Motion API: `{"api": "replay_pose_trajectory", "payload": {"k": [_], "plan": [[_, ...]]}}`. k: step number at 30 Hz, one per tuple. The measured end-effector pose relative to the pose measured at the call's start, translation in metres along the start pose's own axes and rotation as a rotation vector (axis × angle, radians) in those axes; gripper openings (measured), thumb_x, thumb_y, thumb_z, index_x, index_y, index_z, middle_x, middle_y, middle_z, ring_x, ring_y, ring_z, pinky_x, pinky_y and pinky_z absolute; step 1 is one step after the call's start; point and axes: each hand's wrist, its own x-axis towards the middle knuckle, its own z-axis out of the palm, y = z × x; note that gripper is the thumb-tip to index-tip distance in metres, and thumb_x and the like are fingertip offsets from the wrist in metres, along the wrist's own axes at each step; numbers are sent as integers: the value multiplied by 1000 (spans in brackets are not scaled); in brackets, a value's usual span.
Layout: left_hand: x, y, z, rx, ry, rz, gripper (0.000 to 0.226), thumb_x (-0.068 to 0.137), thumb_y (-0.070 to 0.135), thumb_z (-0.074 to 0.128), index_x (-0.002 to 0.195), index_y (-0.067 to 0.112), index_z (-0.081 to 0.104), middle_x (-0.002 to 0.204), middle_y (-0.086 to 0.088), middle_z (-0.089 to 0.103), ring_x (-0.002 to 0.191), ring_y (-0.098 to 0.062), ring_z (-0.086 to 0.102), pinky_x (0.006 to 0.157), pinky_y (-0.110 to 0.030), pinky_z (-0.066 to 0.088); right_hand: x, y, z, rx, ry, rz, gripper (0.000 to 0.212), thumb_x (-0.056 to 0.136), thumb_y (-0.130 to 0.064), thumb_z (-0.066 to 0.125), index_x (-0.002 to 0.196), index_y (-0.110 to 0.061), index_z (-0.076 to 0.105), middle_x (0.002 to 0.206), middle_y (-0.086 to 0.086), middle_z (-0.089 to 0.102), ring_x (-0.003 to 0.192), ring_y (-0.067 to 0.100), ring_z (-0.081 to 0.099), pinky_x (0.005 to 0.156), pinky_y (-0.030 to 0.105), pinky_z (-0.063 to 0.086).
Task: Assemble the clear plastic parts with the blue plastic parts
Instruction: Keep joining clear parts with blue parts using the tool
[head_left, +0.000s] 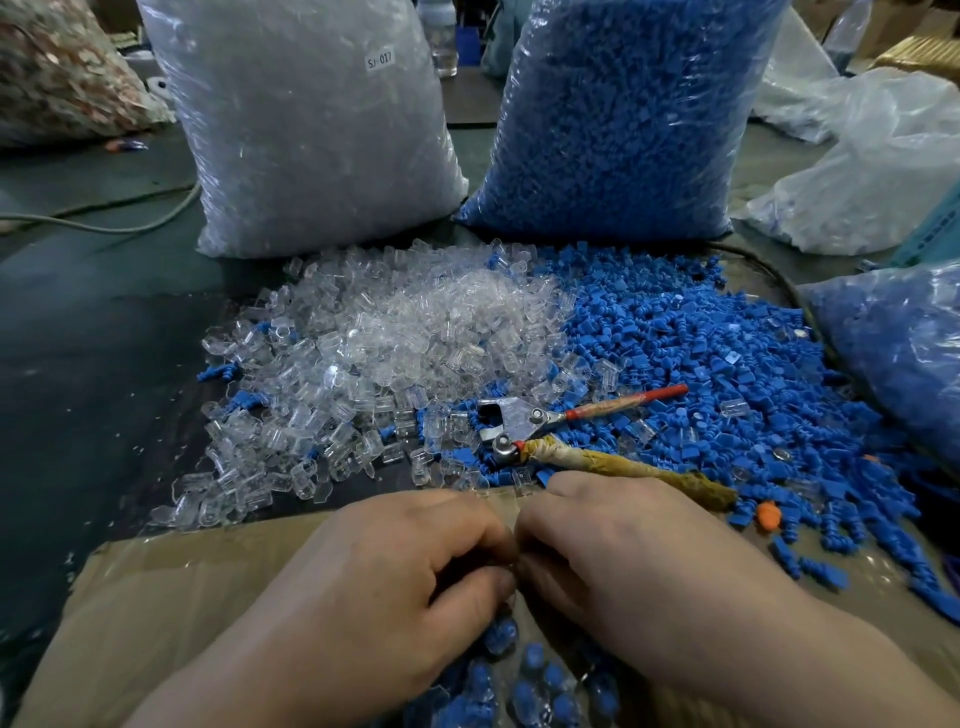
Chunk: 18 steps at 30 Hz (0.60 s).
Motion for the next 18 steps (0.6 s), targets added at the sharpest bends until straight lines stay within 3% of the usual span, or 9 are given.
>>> {"api": "replay_pose_trajectory", "payload": {"k": [3, 6, 10, 12, 14, 16, 18], "plan": [[1, 1, -2, -6, -29, 9, 21, 83, 54, 52, 98, 43, 63, 92, 28, 64, 84, 7, 63, 66, -17, 50, 1, -2, -1, 34, 16, 5, 3, 96, -37, 47, 96, -34, 48, 104, -13, 52, 97, 14, 53, 86, 36, 48], [1, 0, -2, 12, -28, 5, 23, 85, 55, 50, 97, 41, 64, 91, 28, 64, 84, 7, 63, 66, -16, 50, 3, 1, -1, 17, 33, -8, 10, 96, -37, 46, 98, -30, 54, 101, -11, 56, 94, 14, 54, 84, 37, 47], [0, -1, -1, -45, -33, -14, 24, 90, 52, 50, 95, 37, 68, 88, 21, 68, 84, 0, 66, 67, -20, 50, 0, 5, -2, 88, 33, -52, 13, 94, -42, 51, 93, -30, 57, 90, -14, 59, 82, 6, 51, 71, 29, 42], [-2, -2, 0, -40, 32, -63, 19, 92, 49, 53, 92, 37, 68, 83, 20, 69, 77, 0, 67, 62, -19, 52, -1, 7, -3, 155, 48, -22, 13, 93, -46, 54, 91, -33, 57, 82, -16, 59, 75, 1, 52, 65, 24, 45], [-3, -6, 0, -29, 196, -158, 14, 93, 46, 55, 88, 41, 67, 80, 24, 69, 74, 7, 66, 58, -9, 50, 0, 13, -3, 206, 96, 53, 13, 92, -49, 56, 93, -35, 58, 81, -18, 60, 73, -2, 55, 65, 22, 50], [-2, -12, 0, 29, 322, -253, 9, 84, 47, 55, 90, 44, 61, 76, 18, 67, 75, 7, 64, 43, -13, 46, 3, 20, -2, 166, 147, 83, 13, 93, -48, 54, 96, -36, 58, 87, -18, 59, 79, 0, 55, 71, 24, 51], [1, -14, 0, 169, 320, -305, 28, 82, 53, 52, 108, 46, 57, 80, 24, 57, 69, 1, 58, 60, -17, 46, 8, 21, 0, 82, 184, 70, 15, 94, -47, 52, 101, -34, 57, 95, -16, 58, 87, 6, 54, 77, 30, 49]]}}
